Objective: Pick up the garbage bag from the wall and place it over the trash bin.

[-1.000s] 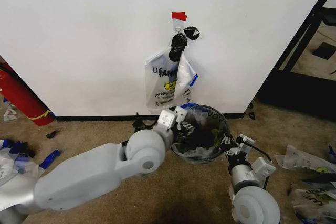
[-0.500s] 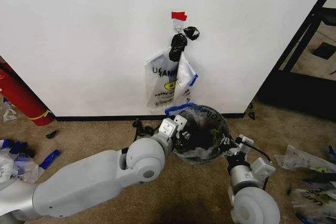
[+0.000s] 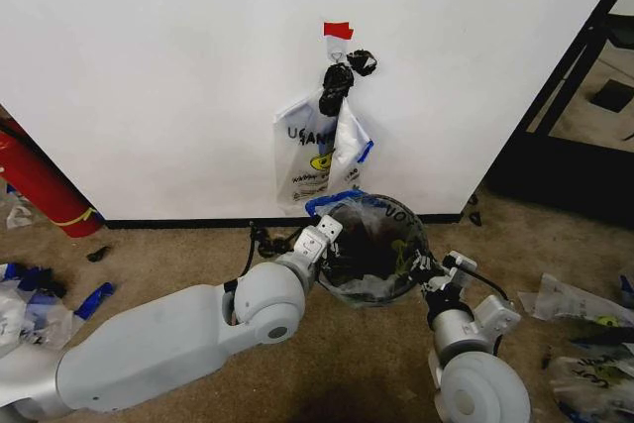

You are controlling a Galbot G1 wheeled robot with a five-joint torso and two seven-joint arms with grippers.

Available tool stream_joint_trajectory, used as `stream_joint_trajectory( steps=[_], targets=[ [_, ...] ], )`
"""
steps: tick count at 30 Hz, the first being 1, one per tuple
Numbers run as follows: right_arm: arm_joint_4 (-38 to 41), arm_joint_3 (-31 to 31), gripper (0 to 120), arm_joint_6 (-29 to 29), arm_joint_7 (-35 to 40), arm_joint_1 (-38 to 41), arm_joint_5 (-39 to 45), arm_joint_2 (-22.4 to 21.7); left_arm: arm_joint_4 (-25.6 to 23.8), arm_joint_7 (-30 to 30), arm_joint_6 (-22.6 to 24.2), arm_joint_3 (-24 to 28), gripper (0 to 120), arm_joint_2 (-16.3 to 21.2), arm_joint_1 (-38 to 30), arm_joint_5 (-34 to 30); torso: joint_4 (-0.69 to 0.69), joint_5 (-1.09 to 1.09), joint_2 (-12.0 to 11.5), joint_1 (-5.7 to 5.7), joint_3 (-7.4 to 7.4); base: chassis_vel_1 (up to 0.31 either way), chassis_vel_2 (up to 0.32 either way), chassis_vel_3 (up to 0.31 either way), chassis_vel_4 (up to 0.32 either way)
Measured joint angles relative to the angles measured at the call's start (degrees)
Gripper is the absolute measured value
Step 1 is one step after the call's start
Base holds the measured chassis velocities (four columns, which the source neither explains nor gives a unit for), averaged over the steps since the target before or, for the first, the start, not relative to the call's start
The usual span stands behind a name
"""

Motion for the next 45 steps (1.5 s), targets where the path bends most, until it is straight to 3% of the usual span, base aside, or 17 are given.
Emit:
stream_joint_trajectory(
  steps=[7, 17, 20, 27, 35, 45],
  targets=[
    [-0.5, 0.3, 1, -0.1, 0.1, 0.0, 0.0, 0.0, -4.2, 0.8, -4.4, -3.7, 0, 2.0, 2.7, -3.5, 0.0, -0.01, 0.0, 0.0, 0.0, 0.0, 0.0, 0.0, 0.0],
    [-0.7, 0.4, 1, -0.6, 0.6, 0.4, 0.9, -0.2, -7.2, 3.8, -3.1, -6.8, 0, 5.6, 6.6, -1.9, 0.02, 0.0, 0.0, 0.0, 0.0, 0.0, 0.0, 0.0, 0.0],
    [-0.7, 0.3, 1, -0.7, 0.6, 0.3, 0.9, -0.2, -7.2, 5.9, -2.2, -5.3, 0, 5.4, 6.1, 0.6, 0.01, 0.0, 0.0, 0.0, 0.0, 0.0, 0.0, 0.0, 0.0],
    [0.0, 0.4, 1, -0.7, 0.5, -0.3, 0.7, -0.2, -4.5, 7.9, -0.4, -0.8, 13, 3.3, 2.0, 3.6, -0.01, 0.01, 0.0, 0.0, 0.0, 0.0, 0.0, 0.0, 0.0],
    [0.2, 0.3, 1, -0.7, 0.5, -0.4, 0.5, 0.0, -2.5, 8.1, 4.4, 2.7, 13, 2.4, -1.6, 8.3, 0.0, 0.01, 0.0, 0.0, 0.0, 0.0, 0.0, 0.0, 0.0],
    [0.4, 0.0, 1, -0.7, 0.5, -0.3, 0.6, 0.0, -1.1, 9.6, 4.7, 4.7, 13, 2.1, -2.2, 13.0, 0.01, 0.0, 0.0, 0.0, 0.0, 0.0, 0.0, 0.0, 0.0]
  ],
)
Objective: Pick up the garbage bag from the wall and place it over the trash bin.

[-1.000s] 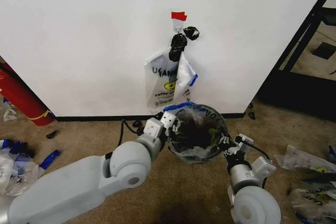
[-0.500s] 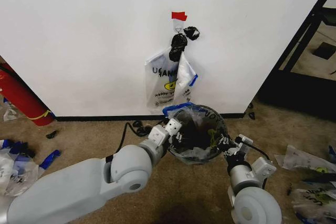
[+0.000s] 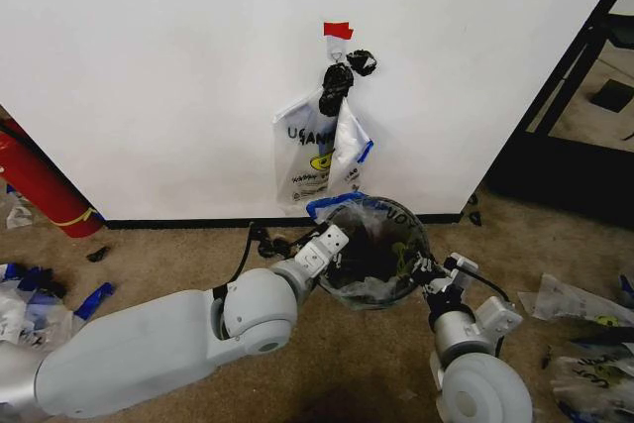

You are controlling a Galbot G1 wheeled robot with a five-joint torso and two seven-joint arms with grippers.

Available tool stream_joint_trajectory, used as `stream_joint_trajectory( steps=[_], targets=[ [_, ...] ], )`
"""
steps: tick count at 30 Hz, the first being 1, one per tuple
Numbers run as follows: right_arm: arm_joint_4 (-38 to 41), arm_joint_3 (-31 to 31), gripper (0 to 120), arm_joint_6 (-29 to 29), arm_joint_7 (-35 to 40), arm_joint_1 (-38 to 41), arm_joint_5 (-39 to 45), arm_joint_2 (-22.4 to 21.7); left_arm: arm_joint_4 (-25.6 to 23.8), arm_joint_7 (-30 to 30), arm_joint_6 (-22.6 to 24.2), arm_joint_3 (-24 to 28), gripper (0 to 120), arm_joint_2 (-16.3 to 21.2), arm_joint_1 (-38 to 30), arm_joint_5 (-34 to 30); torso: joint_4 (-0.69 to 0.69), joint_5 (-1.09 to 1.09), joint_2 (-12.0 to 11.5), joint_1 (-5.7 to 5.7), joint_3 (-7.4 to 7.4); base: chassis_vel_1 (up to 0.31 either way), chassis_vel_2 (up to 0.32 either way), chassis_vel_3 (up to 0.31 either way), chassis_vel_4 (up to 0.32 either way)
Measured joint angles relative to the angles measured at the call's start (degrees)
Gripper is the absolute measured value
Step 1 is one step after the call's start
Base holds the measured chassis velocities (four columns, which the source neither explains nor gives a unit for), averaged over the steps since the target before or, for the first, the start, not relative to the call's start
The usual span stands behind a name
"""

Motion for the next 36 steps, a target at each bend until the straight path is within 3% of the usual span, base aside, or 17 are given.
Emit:
stream_joint_trajectory(
  steps=[6, 16, 28, 36],
  targets=[
    [0.4, -0.1, 1, -0.1, 0.0, -0.1, 0.1, 0.2, 0.6, 2.9, 0.0, 1.7, 15, -0.2, -0.8, 7.0, 0.0, 0.0, 0.0, 0.0, 0.0, 0.0, 0.0, 0.0, 0.0],
    [0.7, -0.1, 1, -0.1, 0.0, -0.2, 0.1, 0.2, 0.2, 2.9, -0.1, 1.7, 16, 0.6, -0.7, 7.8, 0.0, 0.0, 0.0, 0.0, 0.0, 0.0, 0.0, 0.0, 0.0],
    [0.9, -0.1, 1, -0.3, 0.0, -0.2, 0.1, 0.2, 0.0, 2.6, -0.2, 2.0, 36, 1.3, -0.3, 7.6, 0.0, 0.0, 0.0, 0.0, 0.0, 0.0, 0.0, 0.0, 0.0],
    [0.9, -0.3, 1, -0.3, 0.0, -0.2, 0.2, 0.2, 0.8, 4.9, -0.2, 3.2, 29, 2.0, -0.6, 14.2, 0.0, 0.0, 0.0, 0.0, 0.0, 0.0, 0.0, 0.0, 0.0]
  ],
)
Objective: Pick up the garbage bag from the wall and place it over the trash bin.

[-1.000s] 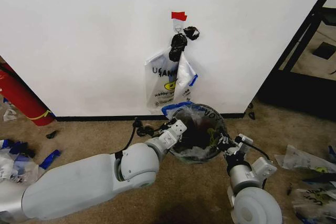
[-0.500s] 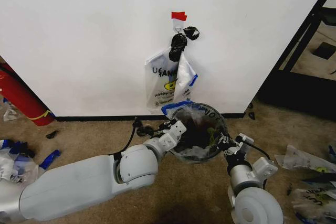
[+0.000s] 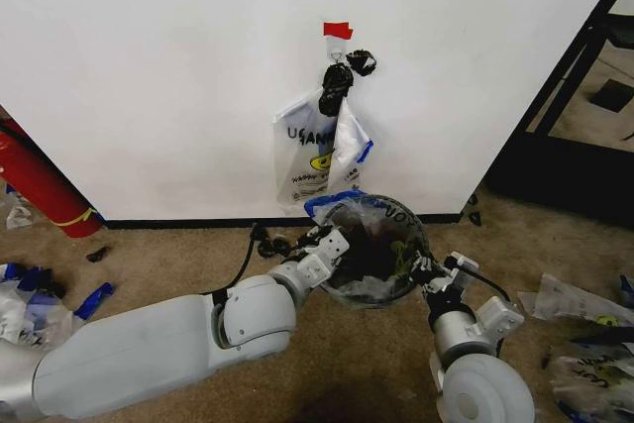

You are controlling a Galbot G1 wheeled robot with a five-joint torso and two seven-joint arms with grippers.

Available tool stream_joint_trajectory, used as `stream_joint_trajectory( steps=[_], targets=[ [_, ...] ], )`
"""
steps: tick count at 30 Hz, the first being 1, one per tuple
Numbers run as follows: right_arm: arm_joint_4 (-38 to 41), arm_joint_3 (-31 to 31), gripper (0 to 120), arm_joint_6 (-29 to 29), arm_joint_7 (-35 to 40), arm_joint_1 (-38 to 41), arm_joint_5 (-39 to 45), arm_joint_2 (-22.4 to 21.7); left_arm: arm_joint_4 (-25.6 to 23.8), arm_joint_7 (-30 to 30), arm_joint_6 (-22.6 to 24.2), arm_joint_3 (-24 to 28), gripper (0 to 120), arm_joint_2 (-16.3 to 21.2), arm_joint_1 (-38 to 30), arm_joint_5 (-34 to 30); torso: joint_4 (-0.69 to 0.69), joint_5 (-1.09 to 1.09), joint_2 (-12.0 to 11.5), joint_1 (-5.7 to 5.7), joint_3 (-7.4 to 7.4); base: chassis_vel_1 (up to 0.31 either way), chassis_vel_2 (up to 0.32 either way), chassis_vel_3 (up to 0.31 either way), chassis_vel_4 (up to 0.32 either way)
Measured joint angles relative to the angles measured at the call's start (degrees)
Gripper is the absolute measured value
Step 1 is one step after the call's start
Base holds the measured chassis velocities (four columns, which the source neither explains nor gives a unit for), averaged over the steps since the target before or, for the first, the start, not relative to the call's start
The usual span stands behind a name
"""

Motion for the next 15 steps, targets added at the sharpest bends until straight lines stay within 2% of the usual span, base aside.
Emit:
stream_joint_trajectory(
  steps=[3, 7, 15],
  targets=[
    [0.4, -0.1, 1, 0.0, 0.0, 0.0, 0.0, 0.0, 0.2, 1.2, 0.0, 0.7, 19, 0.4, -0.3, 1.9, 0.0, 0.0, 0.0, 0.0, 0.0, 0.0, 0.0, 0.0, 0.0],
    [0.6, -0.2, 1, 0.0, 0.0, -0.2, -0.1, 0.0, 0.4, 1.6, 0.0, 0.8, 1, 0.6, -0.4, 2.4, 0.0, 0.0, 0.0, 0.0, 0.0, 0.0, 0.0, 0.0, 0.0],
    [0.8, -0.4, 1, 0.0, -0.1, -0.4, -0.2, 0.1, 0.0, 0.6, 0.0, -0.5, 0, 0.7, -0.1, 0.7, 0.0, 0.0, 0.0, 0.0, 0.0, 0.0, 0.0, 0.0, 0.0]
  ],
)
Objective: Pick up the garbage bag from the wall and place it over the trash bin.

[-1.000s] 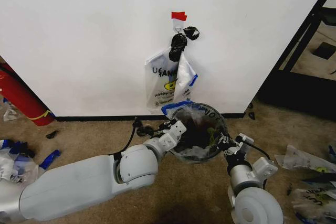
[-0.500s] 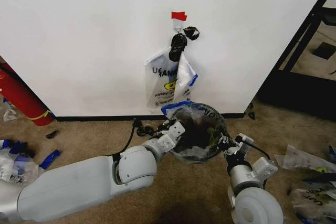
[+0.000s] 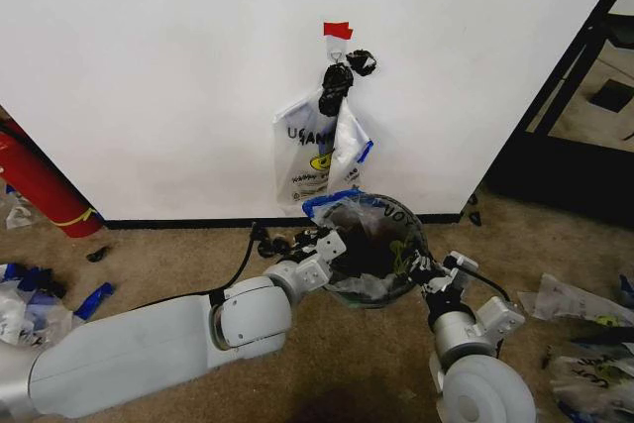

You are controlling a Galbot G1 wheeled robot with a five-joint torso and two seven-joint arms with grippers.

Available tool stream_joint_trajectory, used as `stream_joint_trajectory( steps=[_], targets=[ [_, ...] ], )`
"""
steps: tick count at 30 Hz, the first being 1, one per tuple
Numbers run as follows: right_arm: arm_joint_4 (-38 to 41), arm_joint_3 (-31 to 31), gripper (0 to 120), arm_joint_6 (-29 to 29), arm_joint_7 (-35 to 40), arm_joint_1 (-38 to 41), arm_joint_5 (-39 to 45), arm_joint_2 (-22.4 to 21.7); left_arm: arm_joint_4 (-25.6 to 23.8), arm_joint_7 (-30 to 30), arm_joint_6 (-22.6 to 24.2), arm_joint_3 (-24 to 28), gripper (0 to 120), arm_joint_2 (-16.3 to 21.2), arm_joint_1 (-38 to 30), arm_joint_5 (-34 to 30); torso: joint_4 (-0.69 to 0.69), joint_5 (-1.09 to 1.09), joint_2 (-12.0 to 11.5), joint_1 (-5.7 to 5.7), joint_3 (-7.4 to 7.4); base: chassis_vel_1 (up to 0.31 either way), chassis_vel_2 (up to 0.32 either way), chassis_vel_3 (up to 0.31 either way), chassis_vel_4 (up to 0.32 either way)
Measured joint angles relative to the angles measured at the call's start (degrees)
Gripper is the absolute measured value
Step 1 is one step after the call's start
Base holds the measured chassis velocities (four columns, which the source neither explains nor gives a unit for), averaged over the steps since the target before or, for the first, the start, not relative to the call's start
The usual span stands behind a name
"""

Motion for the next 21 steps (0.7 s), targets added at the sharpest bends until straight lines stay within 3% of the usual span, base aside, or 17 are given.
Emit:
stream_joint_trajectory(
  steps=[6, 13, 18, 21],
  targets=[
    [-1.0, 0.4, 1, 0.2, 0.0, 0.3, 0.3, 0.1, -3.0, -3.9, 0.0, -5.1, 0, 0.2, 2.5, -7.1, -0.01, 0.0, 0.0, 0.0, 0.0, 0.0, 0.0, 0.0, 0.0],
    [-2.1, 1.5, 1, 0.3, 0.2, 1.2, 2.2, -0.1, -5.7, -4.9, 0.0, -10.7, 0, 2.4, 7.3, -8.7, 0.01, 0.0, 0.0, 0.0, 0.0, 0.0, 0.0, 0.0, 0.0],
    [-1.9, 1.5, 1, 0.2, 0.5, 1.3, 3.6, -0.1, -5.5, -4.8, 0.0, -13.7, 0, 3.4, 11.1, -8.7, 0.01, 0.0, 0.0, 0.0, 0.0, 0.0, 0.0, 0.0, 0.0],
    [-1.1, 1.2, 1, 0.2, 0.4, 1.1, 5.2, -0.1, -2.4, -4.5, -2.1, -16.1, 0, 2.5, 14.8, -10.3, 0.01, 0.0, 0.0, 0.0, 0.0, 0.0, 0.0, 0.0, 0.0]
  ],
)
